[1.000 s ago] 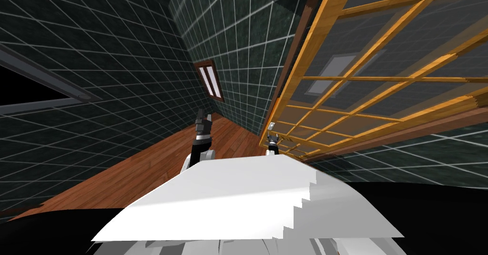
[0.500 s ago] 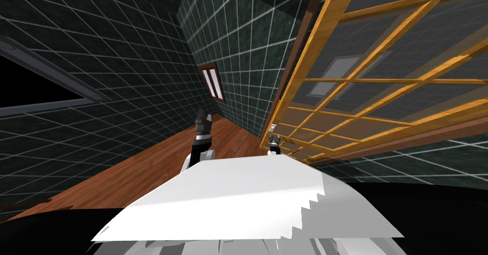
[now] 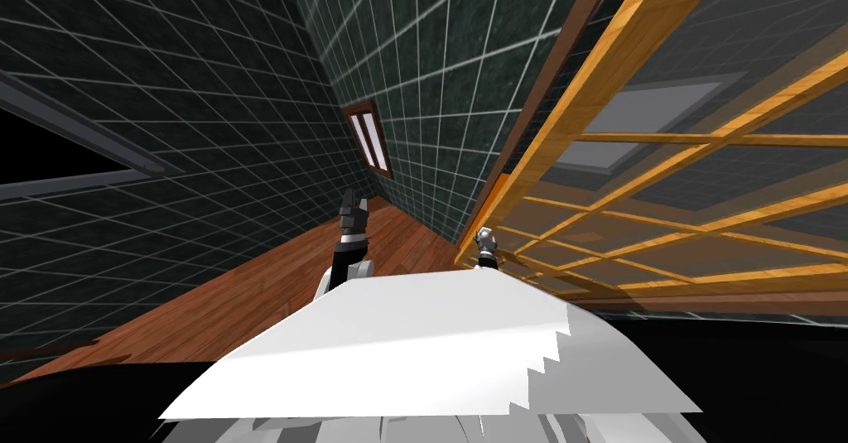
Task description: Pull the door open
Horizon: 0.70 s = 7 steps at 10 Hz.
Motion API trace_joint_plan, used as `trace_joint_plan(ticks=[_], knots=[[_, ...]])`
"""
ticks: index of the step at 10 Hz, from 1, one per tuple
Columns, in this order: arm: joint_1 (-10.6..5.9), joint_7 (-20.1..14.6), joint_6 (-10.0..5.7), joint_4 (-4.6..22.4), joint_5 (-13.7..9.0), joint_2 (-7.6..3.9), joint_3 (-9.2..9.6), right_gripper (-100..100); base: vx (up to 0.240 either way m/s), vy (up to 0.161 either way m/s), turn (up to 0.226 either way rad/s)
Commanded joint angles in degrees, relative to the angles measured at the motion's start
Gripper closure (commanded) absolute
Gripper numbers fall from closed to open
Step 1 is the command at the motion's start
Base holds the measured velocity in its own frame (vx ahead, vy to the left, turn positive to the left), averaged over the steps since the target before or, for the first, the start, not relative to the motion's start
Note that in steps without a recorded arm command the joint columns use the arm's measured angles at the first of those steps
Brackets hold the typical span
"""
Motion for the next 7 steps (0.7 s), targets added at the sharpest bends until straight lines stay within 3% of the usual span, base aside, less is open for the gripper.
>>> trace_joint_plan(ticks=[1, 2, 3, 4, 7], knots=[[-0.96, -0.78, -1.1, 2.36, 0.01, -0.38, 0.05, -100, 0.045, 0.012, -0.01], [-0.34, -2.22, -1.36, 2.7, -0.19, -1.72, -0.09, -100, 0.089, 0.004, 0.066], [-0.33, -1.46, -1.17, 2.19, -0.08, -1.09, 0.01, -100, 0.054, -0.002, 0.017], [-0.33, -1.46, -1.17, 2.19, -0.08, -1.09, 0.01, 100, -0.014, 0.002, -0.015], [-0.33, -1.46, -1.17, 2.19, -0.08, -1.09, 0.01, 100, -0.015, -0.001, 0.002]])
